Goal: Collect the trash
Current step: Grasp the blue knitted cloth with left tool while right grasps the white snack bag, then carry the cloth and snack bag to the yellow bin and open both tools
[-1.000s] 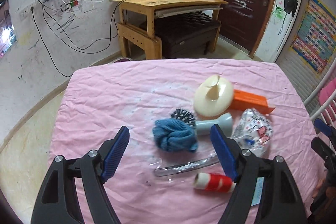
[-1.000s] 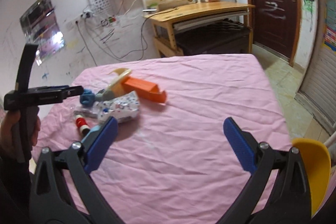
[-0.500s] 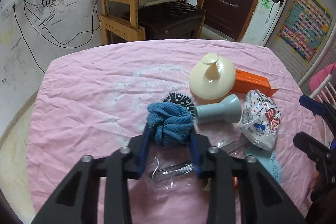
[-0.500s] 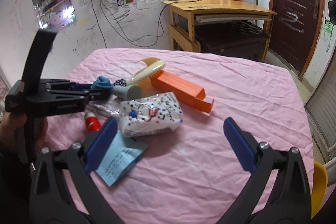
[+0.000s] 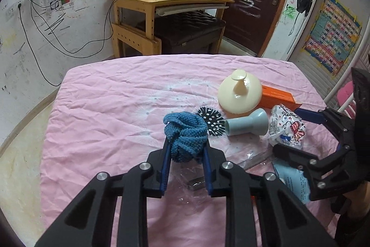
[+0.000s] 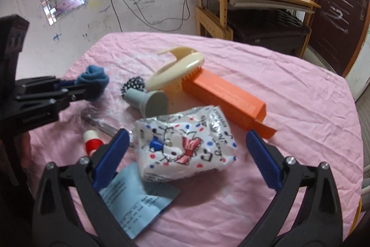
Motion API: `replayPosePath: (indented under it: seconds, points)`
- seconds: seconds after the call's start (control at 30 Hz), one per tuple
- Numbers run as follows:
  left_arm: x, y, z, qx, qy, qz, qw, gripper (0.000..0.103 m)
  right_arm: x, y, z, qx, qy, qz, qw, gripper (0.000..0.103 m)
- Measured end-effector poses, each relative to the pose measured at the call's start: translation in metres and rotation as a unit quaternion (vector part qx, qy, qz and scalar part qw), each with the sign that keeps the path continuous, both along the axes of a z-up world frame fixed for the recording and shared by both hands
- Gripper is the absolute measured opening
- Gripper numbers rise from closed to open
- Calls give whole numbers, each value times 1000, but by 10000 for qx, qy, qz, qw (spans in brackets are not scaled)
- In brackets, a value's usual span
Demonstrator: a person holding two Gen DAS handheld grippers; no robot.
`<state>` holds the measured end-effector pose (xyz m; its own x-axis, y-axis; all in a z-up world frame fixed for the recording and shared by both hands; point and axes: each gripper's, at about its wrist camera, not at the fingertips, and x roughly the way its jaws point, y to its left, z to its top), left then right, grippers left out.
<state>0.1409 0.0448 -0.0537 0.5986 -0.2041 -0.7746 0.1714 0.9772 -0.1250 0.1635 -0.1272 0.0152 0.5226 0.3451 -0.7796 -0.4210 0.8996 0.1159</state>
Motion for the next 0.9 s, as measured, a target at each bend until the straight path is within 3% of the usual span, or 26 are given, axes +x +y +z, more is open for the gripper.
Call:
replayPosePath:
  seconds: [0.07,0.13,0.27,0.73,0.9]
  points:
    - [-1,1,1,-12,-19,-1,10000,21,2,1,-2,-20,33,-54,10000,91]
    - [-2,1,2,-18,-35,7,10000,21,4,2,-5,-65,117,-105,9999,78]
    - [-4,3,4,-46,-59,10,10000,21,2,1,-3,21,170,-141,9998,69]
    - [-17,-7,25,142,-343,-41,9993,21,-24,-14,35,321,-307,-204,9988,68]
    - [-20,-30,37,321,-483,-172,9982,21,-32,-37,49,465,-483,-372,9971,68]
